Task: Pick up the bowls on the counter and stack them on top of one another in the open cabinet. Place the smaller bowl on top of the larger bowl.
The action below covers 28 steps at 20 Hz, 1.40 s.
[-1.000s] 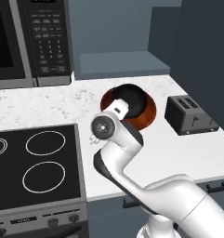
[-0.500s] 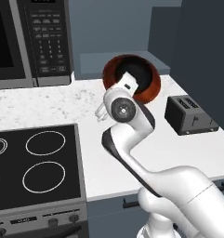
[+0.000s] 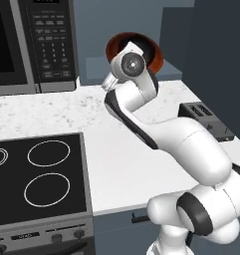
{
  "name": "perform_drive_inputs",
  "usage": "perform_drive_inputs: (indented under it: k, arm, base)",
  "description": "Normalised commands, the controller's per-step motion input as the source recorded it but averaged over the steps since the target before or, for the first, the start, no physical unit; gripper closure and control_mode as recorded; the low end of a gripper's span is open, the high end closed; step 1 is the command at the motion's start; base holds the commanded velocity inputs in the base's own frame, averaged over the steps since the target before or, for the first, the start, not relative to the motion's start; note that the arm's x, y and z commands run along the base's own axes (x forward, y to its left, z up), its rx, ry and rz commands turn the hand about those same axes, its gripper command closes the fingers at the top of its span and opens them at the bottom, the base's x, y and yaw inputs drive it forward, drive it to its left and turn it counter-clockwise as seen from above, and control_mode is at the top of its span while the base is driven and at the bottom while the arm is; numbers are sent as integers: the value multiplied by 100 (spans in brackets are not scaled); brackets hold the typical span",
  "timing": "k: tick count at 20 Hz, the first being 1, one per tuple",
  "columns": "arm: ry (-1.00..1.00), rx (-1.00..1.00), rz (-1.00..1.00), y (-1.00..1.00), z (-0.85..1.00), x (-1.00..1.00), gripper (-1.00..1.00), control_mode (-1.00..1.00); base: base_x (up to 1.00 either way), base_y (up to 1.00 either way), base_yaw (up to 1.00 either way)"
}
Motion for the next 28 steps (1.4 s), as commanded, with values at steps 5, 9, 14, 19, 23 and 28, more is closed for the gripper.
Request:
perform_drive_inputs:
  k: [5, 9, 14, 19, 23, 28]
  arm:
    - [14, -6, 0, 0, 0, 100, 100, -100]
    - [15, -2, 0, 0, 0, 100, 100, -100]
    - [3, -1, 0, 0, 0, 58, -100, -100]
    - [-12, 0, 0, 0, -5, -52, -100, -100]
    - [-37, -4, 0, 9, -67, -100, -100, -100]
    - [-23, -3, 0, 0, -100, -100, -100, -100]
  base:
    - [0, 0, 0]
    - [0, 0, 0]
    - [0, 0, 0]
    - [0, 0, 0]
    - [0, 0, 0]
    - [0, 0, 0]
